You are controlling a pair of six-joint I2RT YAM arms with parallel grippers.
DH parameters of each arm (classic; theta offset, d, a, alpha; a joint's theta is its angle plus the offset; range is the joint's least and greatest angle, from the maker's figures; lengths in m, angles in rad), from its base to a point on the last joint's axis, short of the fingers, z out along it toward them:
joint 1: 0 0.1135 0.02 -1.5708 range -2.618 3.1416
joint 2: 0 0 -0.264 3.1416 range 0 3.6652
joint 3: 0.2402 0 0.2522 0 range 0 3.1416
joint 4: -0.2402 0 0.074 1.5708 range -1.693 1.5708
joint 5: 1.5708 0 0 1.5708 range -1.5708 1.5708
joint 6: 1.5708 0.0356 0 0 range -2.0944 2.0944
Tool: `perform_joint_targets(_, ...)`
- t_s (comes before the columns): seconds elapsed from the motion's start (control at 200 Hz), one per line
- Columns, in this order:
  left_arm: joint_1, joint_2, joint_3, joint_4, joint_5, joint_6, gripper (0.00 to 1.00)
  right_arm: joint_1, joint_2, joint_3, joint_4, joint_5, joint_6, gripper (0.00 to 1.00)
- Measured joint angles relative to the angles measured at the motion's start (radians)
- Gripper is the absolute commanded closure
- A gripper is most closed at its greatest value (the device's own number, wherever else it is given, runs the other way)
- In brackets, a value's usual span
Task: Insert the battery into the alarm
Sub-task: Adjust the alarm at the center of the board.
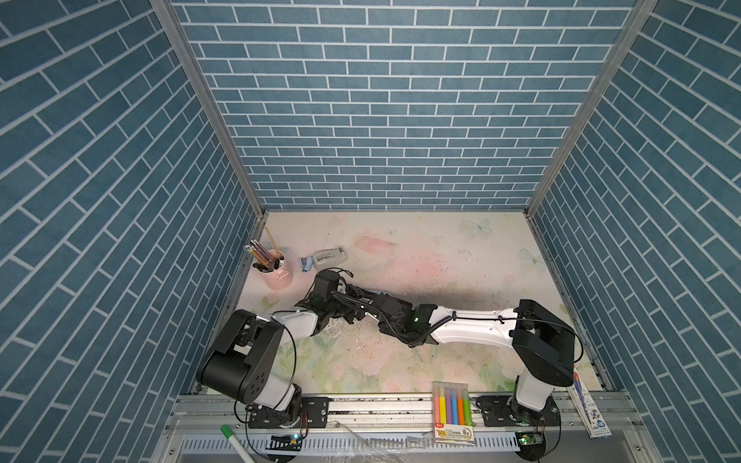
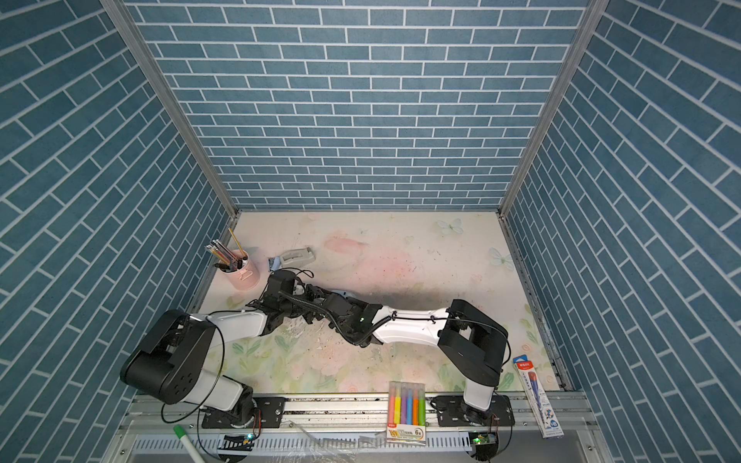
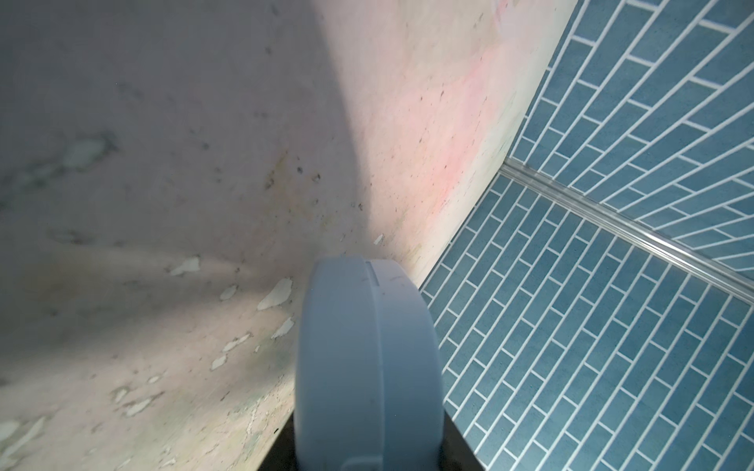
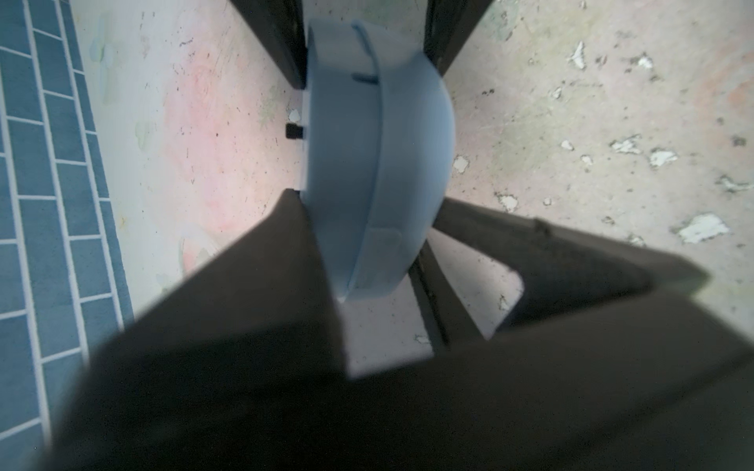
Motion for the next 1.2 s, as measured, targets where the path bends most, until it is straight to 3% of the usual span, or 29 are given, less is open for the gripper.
perform_joint_targets(0.07,-0.007,0.000,0.000,0.020,0.018,-0.005,1.00,-0.008,-0.003,-0.002,0.031,-0.010,0.032,0.37)
perform_joint_targets(0.1,-0.008,-0.001,0.000,0.027,0.019,-0.008,1.00,-0.009,-0.003,-0.002,0.036,-0.010,0.042,0.18)
perform_joint_targets(0.125,-0.007,-0.001,0.000,0.030,0.019,-0.011,1.00,-0.009,-0.003,-0.002,0.040,-0.007,0.047,0.12)
perform_joint_targets(0.19,-0.006,-0.001,0.000,0.035,0.026,-0.019,1.00,-0.013,-0.003,-0.003,0.048,-0.005,0.060,0.09)
perform_joint_targets(0.275,-0.006,-0.001,0.000,0.038,0.026,-0.024,1.00,-0.014,-0.002,-0.003,0.058,-0.002,0.061,0.15)
perform_joint_targets(0.46,-0.004,-0.002,0.000,0.038,0.020,-0.034,1.00,-0.021,0.001,-0.012,0.088,-0.001,0.035,0.46)
perform_joint_targets(0.61,-0.005,-0.002,0.001,0.023,0.000,-0.057,1.00,-0.011,0.009,-0.017,0.090,0.001,-0.102,0.68)
perform_joint_targets(0.715,-0.007,-0.001,0.002,-0.007,0.002,-0.064,1.00,-0.005,0.010,-0.028,0.093,0.000,-0.148,0.75)
perform_joint_targets(0.865,-0.007,0.003,0.005,-0.007,0.003,-0.067,0.87,-0.005,0.010,-0.029,0.099,0.000,-0.148,0.80)
perform_joint_targets(0.92,-0.007,0.007,0.007,-0.005,0.006,-0.067,0.75,-0.006,0.010,-0.032,0.100,0.001,-0.146,0.83)
perform_joint_targets(1.105,-0.009,0.021,0.017,0.002,0.023,-0.065,0.47,-0.009,0.000,-0.037,0.095,0.000,-0.140,0.91)
perform_joint_targets(1.2,-0.011,0.024,0.026,0.028,0.043,-0.042,0.36,-0.027,-0.024,-0.044,0.097,-0.030,-0.057,0.94)
